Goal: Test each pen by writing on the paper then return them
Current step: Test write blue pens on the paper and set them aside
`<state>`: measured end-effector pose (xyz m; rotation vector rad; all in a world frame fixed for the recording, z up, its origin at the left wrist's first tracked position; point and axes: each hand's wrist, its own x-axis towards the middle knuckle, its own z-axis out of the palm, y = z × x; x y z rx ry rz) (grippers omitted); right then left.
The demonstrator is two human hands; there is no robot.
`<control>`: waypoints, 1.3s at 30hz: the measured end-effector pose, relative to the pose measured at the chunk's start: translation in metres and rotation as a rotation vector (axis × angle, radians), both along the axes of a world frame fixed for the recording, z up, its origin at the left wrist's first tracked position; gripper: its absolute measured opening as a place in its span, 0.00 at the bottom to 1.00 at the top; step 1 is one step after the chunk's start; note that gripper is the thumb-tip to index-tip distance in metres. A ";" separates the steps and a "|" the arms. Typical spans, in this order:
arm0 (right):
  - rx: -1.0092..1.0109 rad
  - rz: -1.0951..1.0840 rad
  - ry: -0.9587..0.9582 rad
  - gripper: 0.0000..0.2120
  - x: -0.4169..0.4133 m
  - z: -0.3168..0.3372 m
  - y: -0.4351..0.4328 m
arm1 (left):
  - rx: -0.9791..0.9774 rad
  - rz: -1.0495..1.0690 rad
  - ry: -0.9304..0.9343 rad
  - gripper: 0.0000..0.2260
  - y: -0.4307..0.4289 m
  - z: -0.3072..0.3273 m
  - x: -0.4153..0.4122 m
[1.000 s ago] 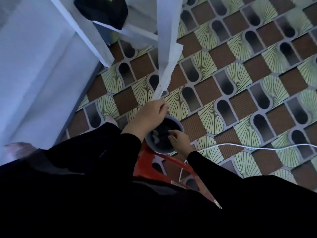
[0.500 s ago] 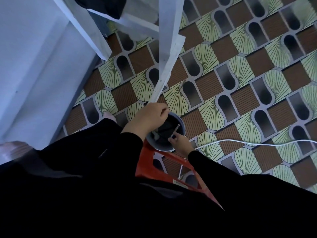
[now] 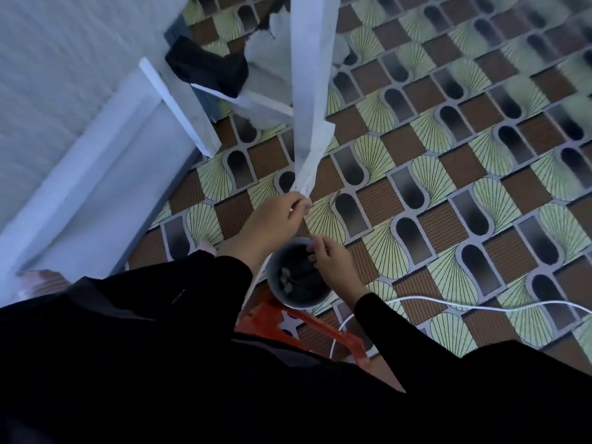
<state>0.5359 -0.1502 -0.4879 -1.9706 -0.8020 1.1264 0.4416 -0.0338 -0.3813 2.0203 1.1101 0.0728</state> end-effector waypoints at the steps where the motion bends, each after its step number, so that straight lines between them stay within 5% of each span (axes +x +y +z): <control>1: 0.055 -0.010 0.004 0.14 0.002 0.015 0.002 | 0.023 0.029 -0.050 0.11 -0.003 0.013 0.001; 10: 0.646 0.017 0.028 0.15 -0.002 0.215 -0.004 | 0.429 0.211 -0.512 0.11 -0.058 0.171 -0.032; 16: 0.994 0.152 0.144 0.15 -0.054 0.339 0.001 | 0.751 0.191 -0.634 0.09 -0.102 0.307 -0.090; 22: 1.244 0.427 0.132 0.15 -0.120 0.427 0.043 | 0.973 0.338 -0.380 0.08 -0.110 0.402 -0.193; 29: 1.272 0.817 0.065 0.11 -0.221 0.488 0.099 | 0.989 0.573 -0.049 0.07 -0.091 0.425 -0.308; 32: 1.235 0.962 -0.116 0.08 -0.254 0.502 0.138 | 0.949 0.630 0.072 0.07 -0.079 0.418 -0.347; 39: 0.981 1.191 -0.875 0.14 -0.287 0.498 0.245 | 0.800 0.721 0.316 0.07 -0.051 0.381 -0.403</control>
